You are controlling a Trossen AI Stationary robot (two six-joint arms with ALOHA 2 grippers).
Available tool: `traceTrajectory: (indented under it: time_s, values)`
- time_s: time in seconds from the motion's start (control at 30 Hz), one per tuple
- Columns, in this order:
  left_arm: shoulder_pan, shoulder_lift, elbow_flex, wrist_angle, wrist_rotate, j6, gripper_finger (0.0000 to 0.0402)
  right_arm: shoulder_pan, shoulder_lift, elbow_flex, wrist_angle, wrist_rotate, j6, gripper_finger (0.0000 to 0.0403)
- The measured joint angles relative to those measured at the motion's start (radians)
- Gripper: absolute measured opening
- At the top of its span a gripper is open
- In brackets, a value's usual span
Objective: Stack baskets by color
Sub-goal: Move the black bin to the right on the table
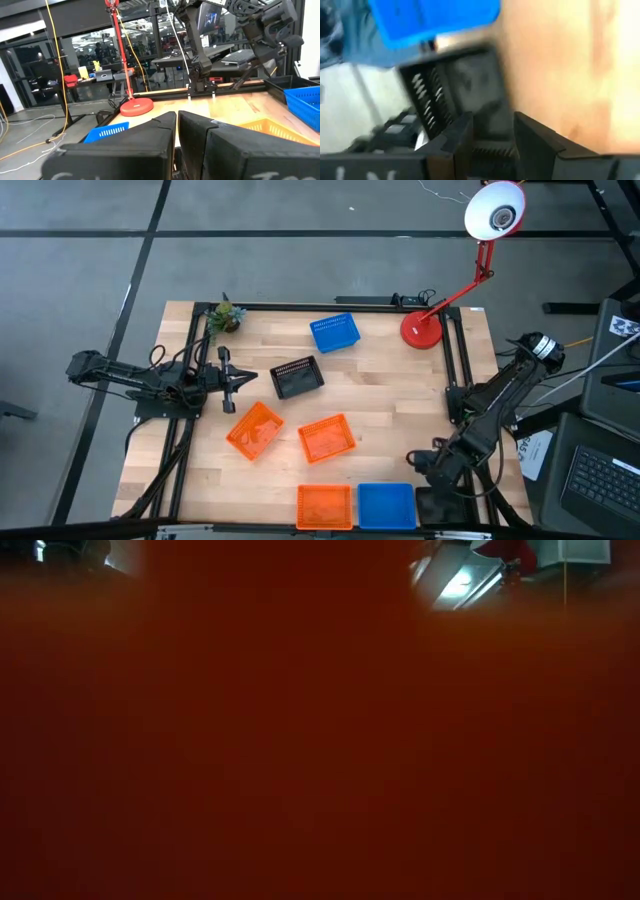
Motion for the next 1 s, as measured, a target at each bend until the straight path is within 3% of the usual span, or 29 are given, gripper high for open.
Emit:
traceTrajectory:
  time_s: [0.1, 0.33, 0.4, 0.47, 0.57, 0.67, 0.77, 0.9, 1.0]
  values:
    - [0.000, 0.000, 0.000, 0.000, 0.000, 0.000, 0.0014, -0.020, 0.000, 0.000, -0.033, 0.253, -0.090, 0.0141]
    - [0.000, 0.000, 0.000, 0.000, 0.000, 0.000, 0.0014, -0.184, 0.000, 0.000, -0.042, 0.993, -0.309, 0.0135]
    - [0.000, 0.000, 0.000, 0.000, 0.000, 0.001, 0.0014, -0.265, 0.000, 0.000, -0.041, 1.158, -0.375, 0.0135]
    - [0.000, 0.000, 0.000, 0.004, 0.000, 0.005, 0.0014, -0.372, 0.000, 0.001, -0.028, 1.249, -0.441, 0.0135]
    - [0.000, 0.000, 0.000, 0.049, -0.006, -0.001, 0.0014, -0.560, 0.000, 0.001, 0.012, 1.212, -0.539, 0.0135]
    - [0.012, 0.005, 0.011, 0.108, -0.032, -0.066, 0.0014, -0.747, 0.000, 0.001, 0.042, 1.000, -0.620, 0.0135]
    - [0.037, 0.066, 0.061, 0.046, -0.027, -0.158, 0.0014, -0.890, 0.000, 0.001, 0.062, 0.779, -0.675, 0.0135]
    - [0.085, 0.218, 0.192, -0.050, -0.025, -0.223, 0.0014, -0.980, 0.000, 0.001, 0.095, 0.587, -0.688, 0.0135]
    - [0.135, 0.374, 0.320, -0.187, -0.025, -0.229, 0.0015, -0.989, 0.000, 0.001, 0.106, 0.502, -0.662, 0.0135]
